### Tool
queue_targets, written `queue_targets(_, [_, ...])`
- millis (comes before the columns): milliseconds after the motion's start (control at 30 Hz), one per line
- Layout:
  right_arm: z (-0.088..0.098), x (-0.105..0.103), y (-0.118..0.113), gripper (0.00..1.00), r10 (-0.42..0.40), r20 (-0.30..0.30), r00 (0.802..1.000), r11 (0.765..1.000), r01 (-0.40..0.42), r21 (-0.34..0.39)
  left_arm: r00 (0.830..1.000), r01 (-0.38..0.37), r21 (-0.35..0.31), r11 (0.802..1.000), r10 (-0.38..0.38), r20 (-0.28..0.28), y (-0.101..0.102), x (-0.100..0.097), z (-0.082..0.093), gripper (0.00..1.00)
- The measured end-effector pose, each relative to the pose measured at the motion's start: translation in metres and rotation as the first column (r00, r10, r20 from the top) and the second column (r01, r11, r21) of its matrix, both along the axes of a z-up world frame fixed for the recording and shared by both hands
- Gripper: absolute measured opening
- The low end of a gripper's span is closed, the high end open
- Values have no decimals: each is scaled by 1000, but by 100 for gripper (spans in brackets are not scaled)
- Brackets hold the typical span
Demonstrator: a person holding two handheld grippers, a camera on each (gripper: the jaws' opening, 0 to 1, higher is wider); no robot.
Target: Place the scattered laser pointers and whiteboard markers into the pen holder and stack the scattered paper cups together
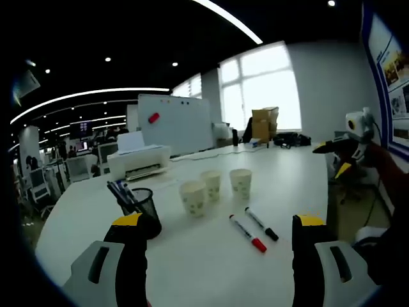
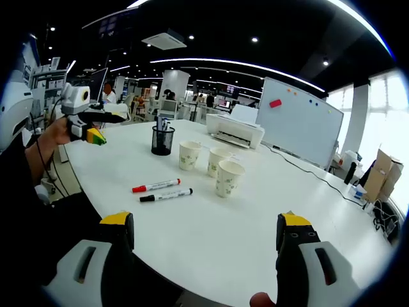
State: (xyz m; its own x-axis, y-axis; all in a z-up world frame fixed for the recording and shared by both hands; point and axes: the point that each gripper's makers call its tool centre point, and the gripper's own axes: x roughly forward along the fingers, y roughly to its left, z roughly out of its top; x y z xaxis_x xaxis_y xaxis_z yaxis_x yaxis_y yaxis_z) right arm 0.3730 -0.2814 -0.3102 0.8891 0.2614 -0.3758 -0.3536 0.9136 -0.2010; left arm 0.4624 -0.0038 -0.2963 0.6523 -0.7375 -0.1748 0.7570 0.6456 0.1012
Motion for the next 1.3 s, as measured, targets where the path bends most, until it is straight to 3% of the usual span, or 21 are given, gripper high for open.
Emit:
queue_targets(533, [1,0,2,88,5,3,1000,1000,-5,4,999,-29,9,1000,28,19,13,-8,5,97])
queue_targets(633, [0,0,2,88,5,3,1000,1000,-5,5,999,-48,27,999,47,12,17,-3,-2,97])
queue_targets(1300, [0,-1,1,88,1,3,1000,1000,-1,1,999,-45,18,999,45,6,16,-3,-1,96])
